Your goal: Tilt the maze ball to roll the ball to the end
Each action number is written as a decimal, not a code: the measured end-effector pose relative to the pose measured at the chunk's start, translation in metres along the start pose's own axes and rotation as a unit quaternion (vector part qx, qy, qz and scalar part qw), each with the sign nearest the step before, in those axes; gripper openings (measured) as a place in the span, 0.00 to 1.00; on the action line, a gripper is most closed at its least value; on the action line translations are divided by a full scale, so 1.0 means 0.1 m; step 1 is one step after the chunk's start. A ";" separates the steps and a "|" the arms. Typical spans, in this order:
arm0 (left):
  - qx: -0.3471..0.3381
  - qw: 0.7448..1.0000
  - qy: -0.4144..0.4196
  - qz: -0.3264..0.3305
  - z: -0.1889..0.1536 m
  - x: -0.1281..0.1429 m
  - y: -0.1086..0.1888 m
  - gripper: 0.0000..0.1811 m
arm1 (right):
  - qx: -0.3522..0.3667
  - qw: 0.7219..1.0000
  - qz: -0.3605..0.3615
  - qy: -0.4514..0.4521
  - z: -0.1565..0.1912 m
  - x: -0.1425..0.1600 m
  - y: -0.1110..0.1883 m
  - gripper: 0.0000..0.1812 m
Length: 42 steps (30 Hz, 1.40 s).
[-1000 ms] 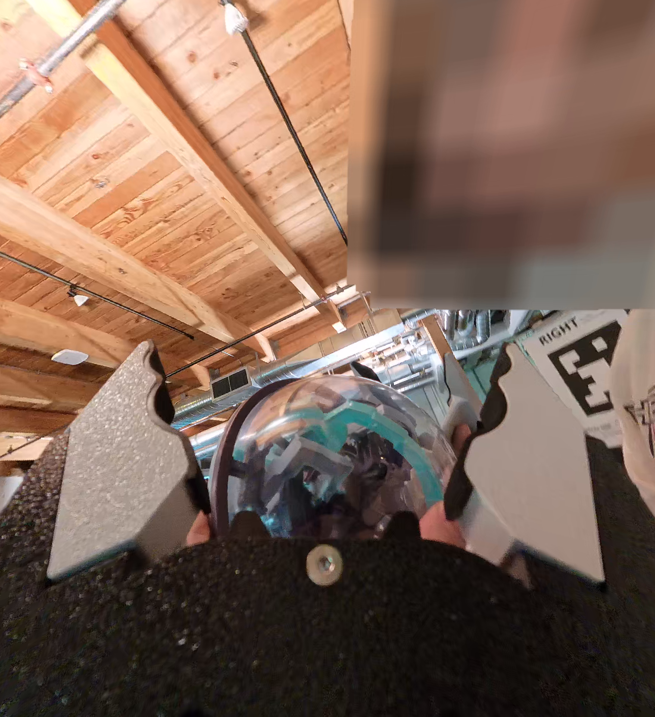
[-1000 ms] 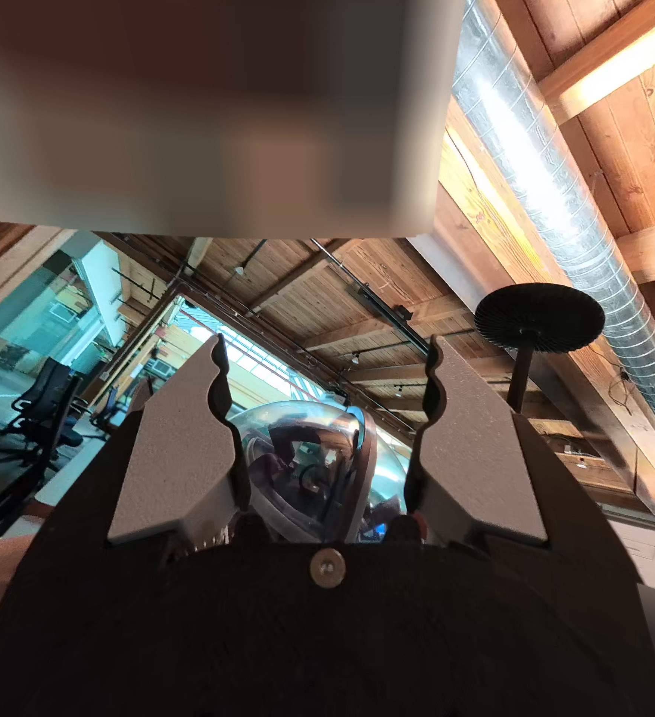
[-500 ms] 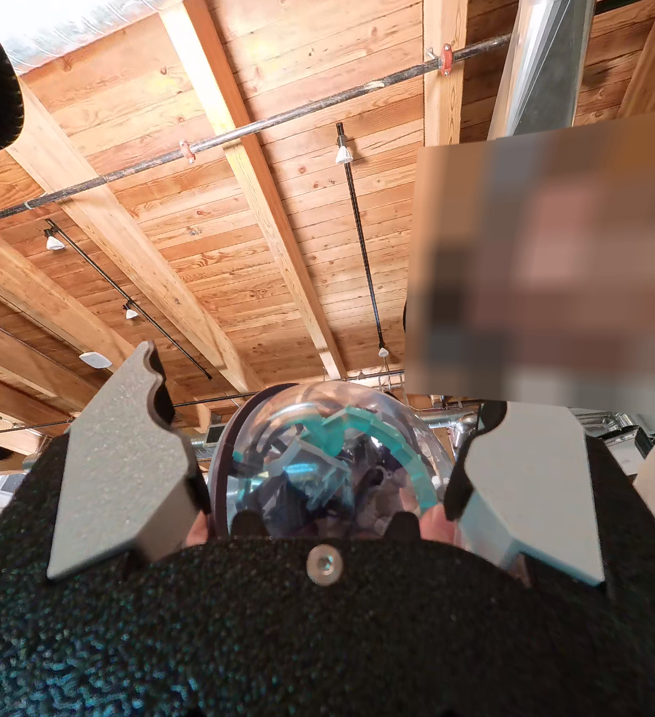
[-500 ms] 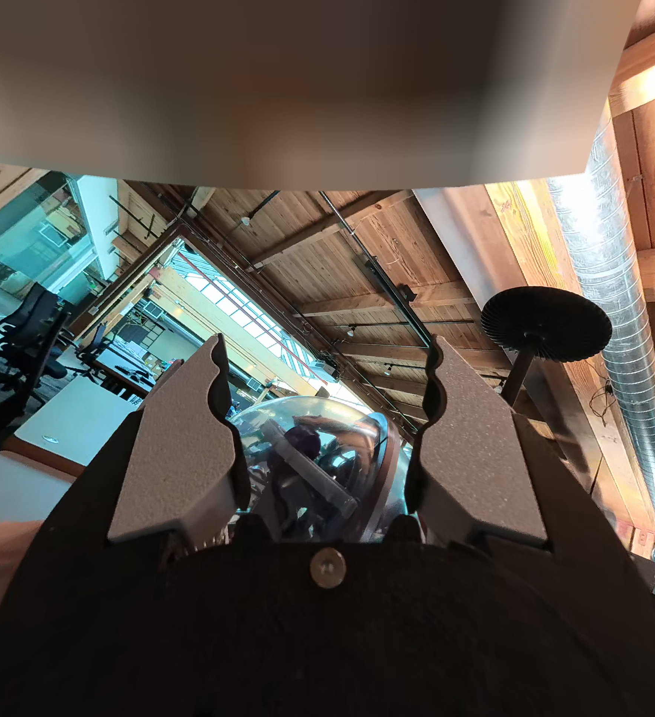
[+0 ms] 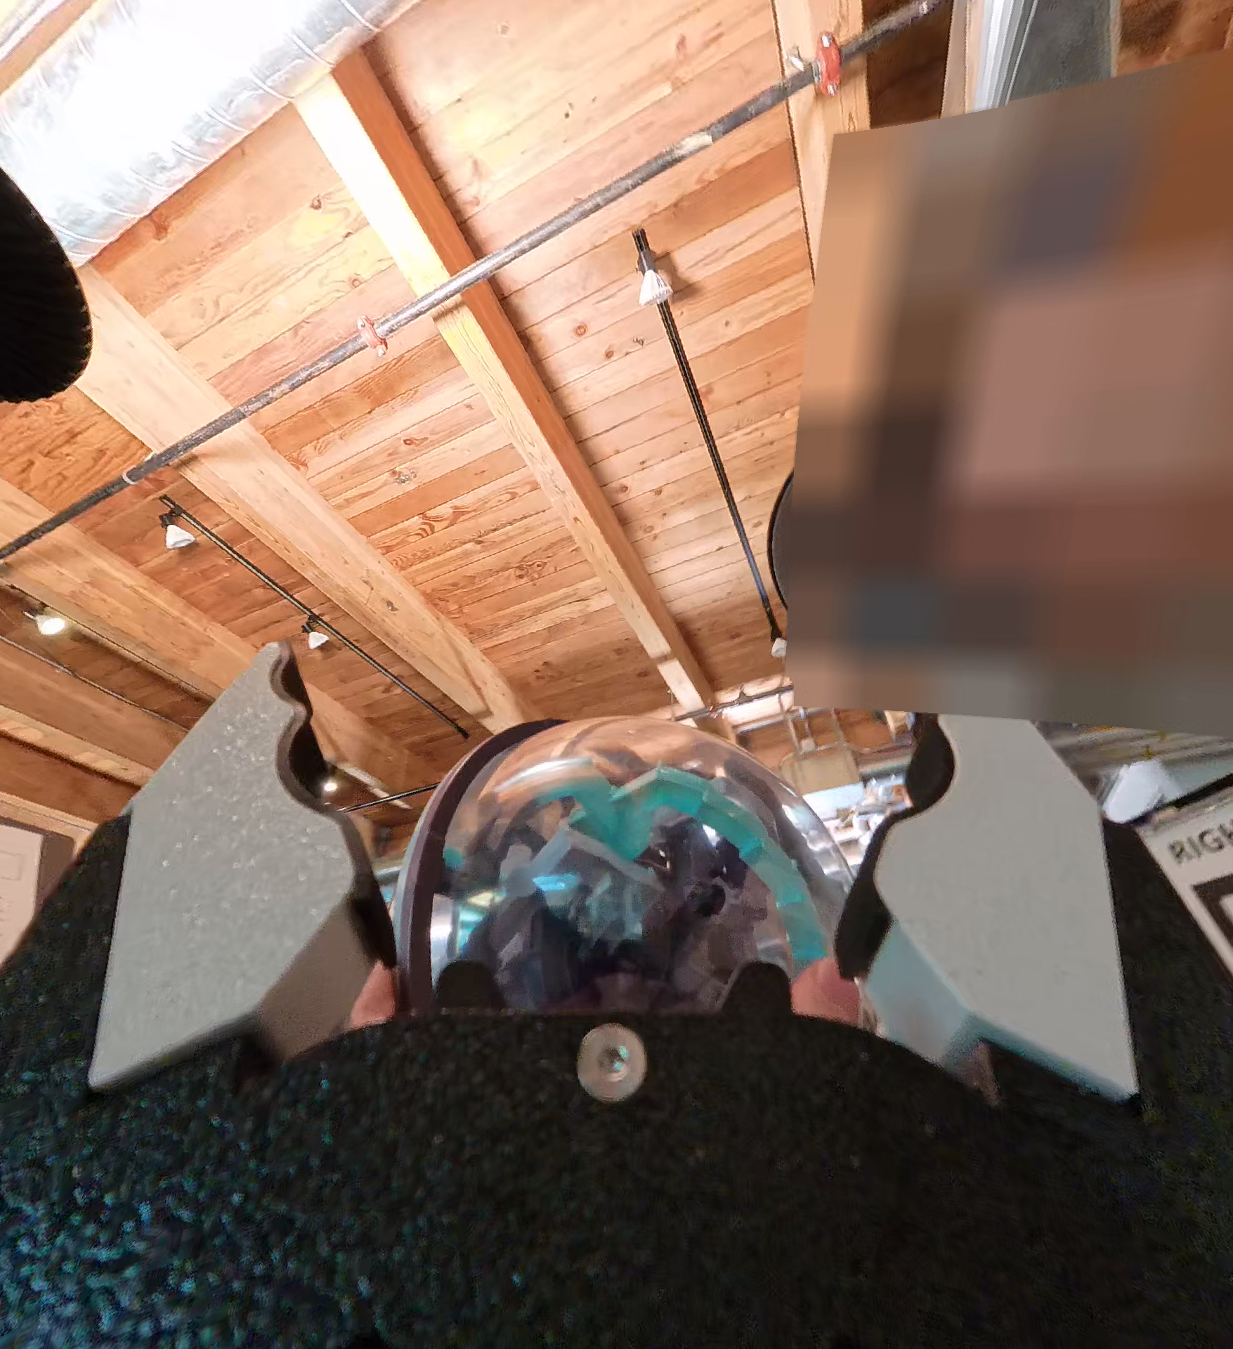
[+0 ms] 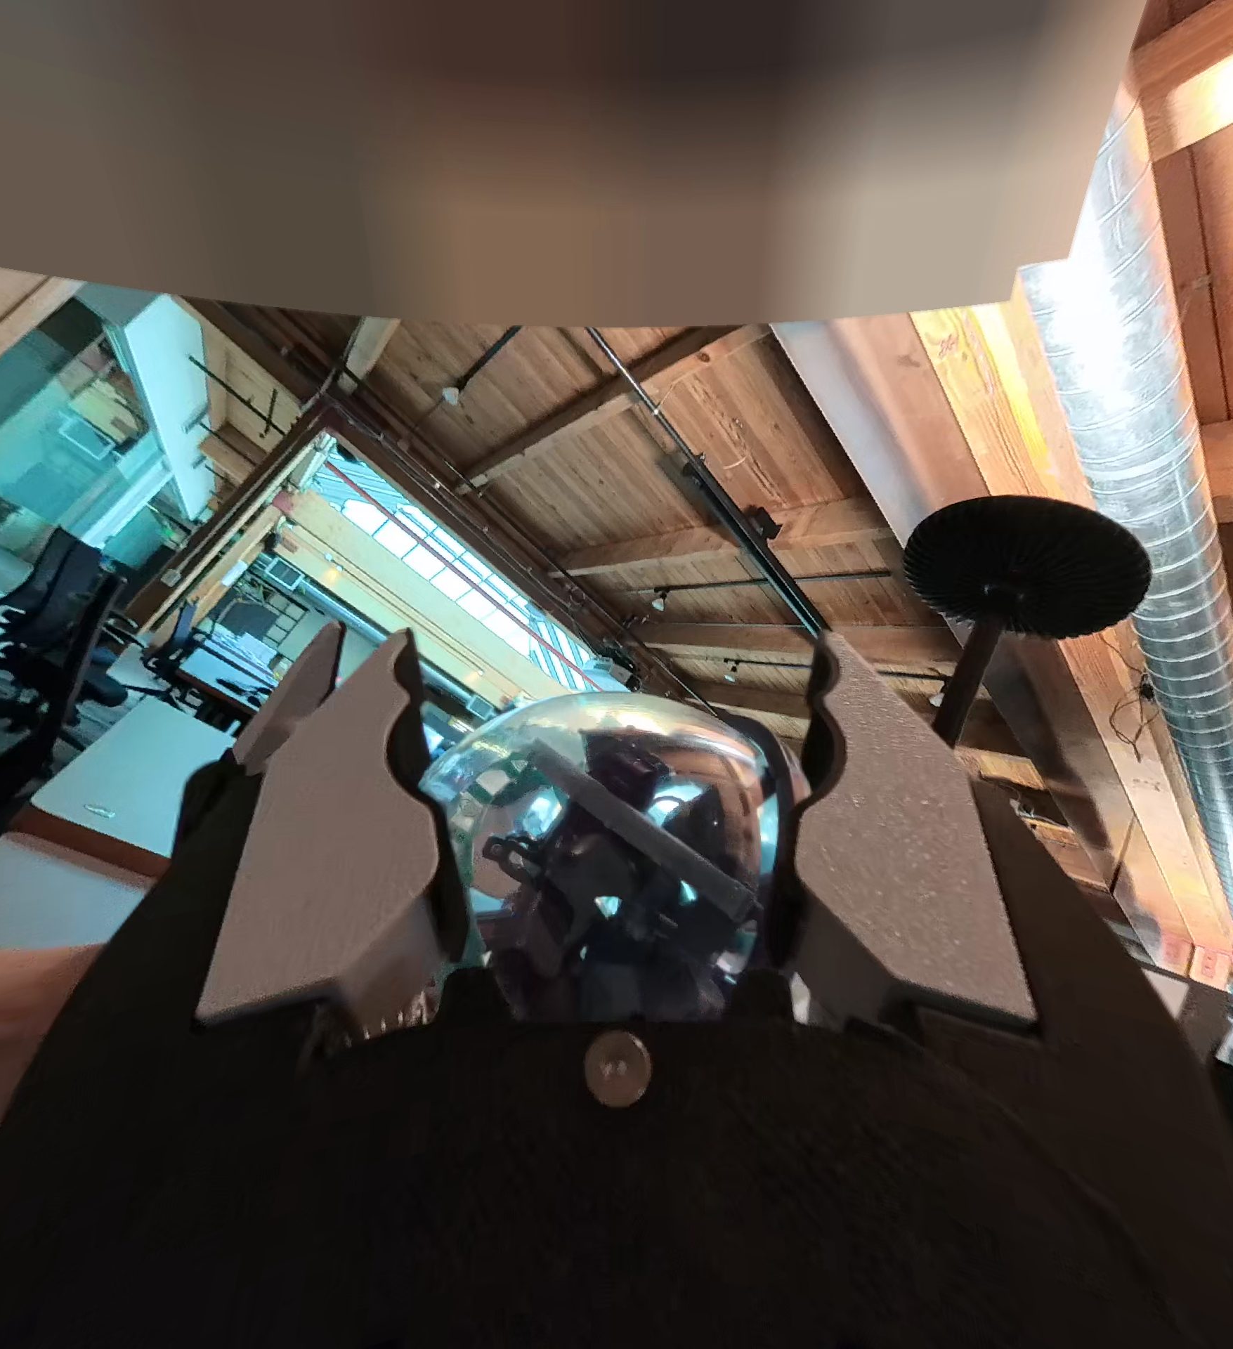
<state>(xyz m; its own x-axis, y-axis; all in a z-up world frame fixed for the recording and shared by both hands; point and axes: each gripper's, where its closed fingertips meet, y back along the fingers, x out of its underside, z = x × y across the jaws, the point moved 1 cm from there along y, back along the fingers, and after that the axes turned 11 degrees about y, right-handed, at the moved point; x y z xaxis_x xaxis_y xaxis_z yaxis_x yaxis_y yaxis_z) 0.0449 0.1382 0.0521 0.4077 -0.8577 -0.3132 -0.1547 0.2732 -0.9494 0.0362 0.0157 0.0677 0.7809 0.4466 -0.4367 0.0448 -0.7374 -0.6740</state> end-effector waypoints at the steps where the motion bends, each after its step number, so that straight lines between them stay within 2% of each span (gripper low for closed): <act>1: 0.003 1.000 -0.014 0.008 -0.02 0.02 -0.01 0.87 | 0.005 1.000 0.008 0.001 0.00 0.04 0.00 0.60; 12: 0.065 0.987 -0.117 0.094 -0.27 0.27 -0.08 0.87 | 0.064 0.993 -0.032 -0.090 -0.24 0.16 0.16 0.69; 17: 0.117 0.961 -0.198 0.155 -0.39 0.45 -0.06 0.87 | 0.073 0.992 -0.016 -0.102 -0.25 0.26 0.18 0.70; 20: 0.166 0.922 -0.284 0.207 -0.50 0.64 -0.03 0.86 | 0.073 0.990 -0.007 -0.124 -0.26 0.32 0.20 0.71; 22: 0.207 0.881 -0.349 0.242 -0.57 0.78 0.01 0.86 | 0.073 0.986 -0.007 -0.147 -0.28 0.36 0.22 0.72; 25: 0.266 0.806 -0.449 0.277 -0.66 0.98 0.10 0.87 | 0.068 0.982 -0.038 -0.171 -0.29 0.30 0.27 0.71; 26: 0.282 0.788 -0.470 0.279 -0.69 1.02 0.12 0.87 | 0.069 0.982 -0.056 -0.169 -0.30 0.25 0.29 0.70; 27: 0.292 0.782 -0.476 0.275 -0.74 1.03 0.12 0.87 | 0.070 0.981 -0.071 -0.166 -0.31 0.20 0.31 0.69; 29: 0.305 0.792 -0.461 0.260 -0.84 1.00 0.11 0.87 | 0.076 0.981 -0.093 -0.150 -0.33 0.12 0.34 0.68; 34: 0.309 0.850 -0.373 0.208 -1.02 0.83 0.05 0.86 | 0.082 0.982 -0.116 -0.120 -0.35 0.02 0.38 0.67; 42: 0.282 0.871 -0.355 0.188 -0.94 0.70 0.00 0.86 | 0.063 0.986 -0.130 -0.085 -0.26 -0.08 0.35 0.66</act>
<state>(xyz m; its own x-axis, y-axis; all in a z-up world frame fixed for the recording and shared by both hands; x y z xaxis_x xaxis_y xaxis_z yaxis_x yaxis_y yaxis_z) -0.0113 0.0369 0.0323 0.9088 -0.2305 -0.3479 -0.0122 0.8186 -0.5743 0.0479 -0.0268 0.0632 0.6375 0.6987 -0.3248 0.1437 -0.5219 -0.8408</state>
